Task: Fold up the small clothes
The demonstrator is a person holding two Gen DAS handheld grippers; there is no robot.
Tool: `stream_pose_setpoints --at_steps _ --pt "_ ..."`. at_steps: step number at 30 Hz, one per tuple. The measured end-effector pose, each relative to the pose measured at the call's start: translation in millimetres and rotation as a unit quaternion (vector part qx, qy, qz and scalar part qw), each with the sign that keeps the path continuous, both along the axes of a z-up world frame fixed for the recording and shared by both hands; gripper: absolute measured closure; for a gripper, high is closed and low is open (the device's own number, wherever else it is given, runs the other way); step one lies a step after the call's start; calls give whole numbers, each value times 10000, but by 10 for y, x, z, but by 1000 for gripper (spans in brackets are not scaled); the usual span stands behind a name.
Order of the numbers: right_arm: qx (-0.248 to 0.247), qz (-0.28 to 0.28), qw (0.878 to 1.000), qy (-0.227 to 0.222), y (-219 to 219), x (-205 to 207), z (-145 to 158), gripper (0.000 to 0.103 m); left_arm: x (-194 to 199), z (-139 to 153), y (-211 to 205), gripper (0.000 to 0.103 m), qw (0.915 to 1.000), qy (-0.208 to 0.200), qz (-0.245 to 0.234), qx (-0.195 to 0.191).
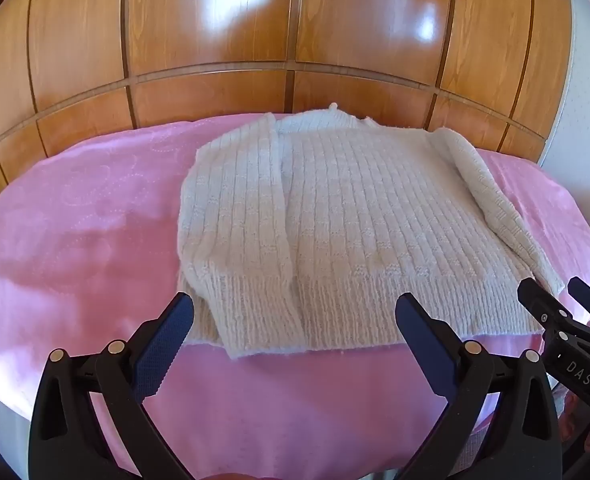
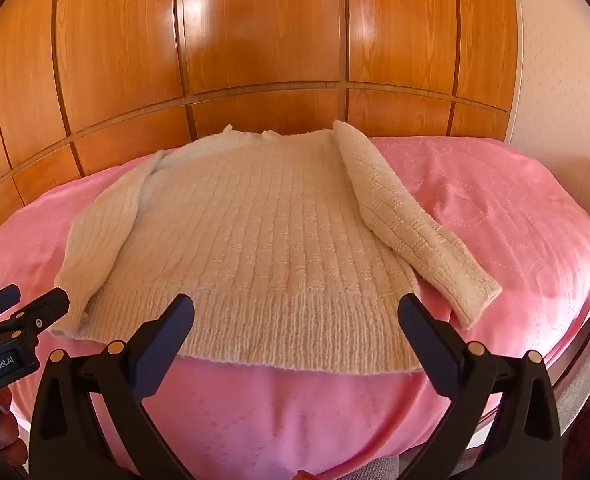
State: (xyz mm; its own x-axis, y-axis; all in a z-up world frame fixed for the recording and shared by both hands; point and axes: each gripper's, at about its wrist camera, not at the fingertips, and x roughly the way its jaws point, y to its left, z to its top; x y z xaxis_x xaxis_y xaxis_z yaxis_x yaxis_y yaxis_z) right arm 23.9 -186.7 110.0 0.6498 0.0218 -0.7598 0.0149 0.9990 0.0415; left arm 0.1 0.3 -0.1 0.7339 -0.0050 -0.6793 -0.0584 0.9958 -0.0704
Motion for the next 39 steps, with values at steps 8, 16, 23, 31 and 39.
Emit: stream_pose_setpoints --at_steps 8,16,23,31,39 --pt "49 -16 10000 29 -17 1 -28 2 -40 1 -2 3 10000 -22 -4 10" --pt "41 -8 10000 89 -11 2 -46 2 -18 -92 -4 3 10000 72 12 10" --pt "45 1 9999 108 -8 -4 -77 2 -16 -86 -2 3 10000 95 16 8" --pt "61 -12 9999 136 -16 -7 -87 2 -24 -110 -9 3 9999 116 23 8" --pt "54 -6 9999 152 -9 -5 -86 2 -20 -139 -1 3 9998 176 45 -13"
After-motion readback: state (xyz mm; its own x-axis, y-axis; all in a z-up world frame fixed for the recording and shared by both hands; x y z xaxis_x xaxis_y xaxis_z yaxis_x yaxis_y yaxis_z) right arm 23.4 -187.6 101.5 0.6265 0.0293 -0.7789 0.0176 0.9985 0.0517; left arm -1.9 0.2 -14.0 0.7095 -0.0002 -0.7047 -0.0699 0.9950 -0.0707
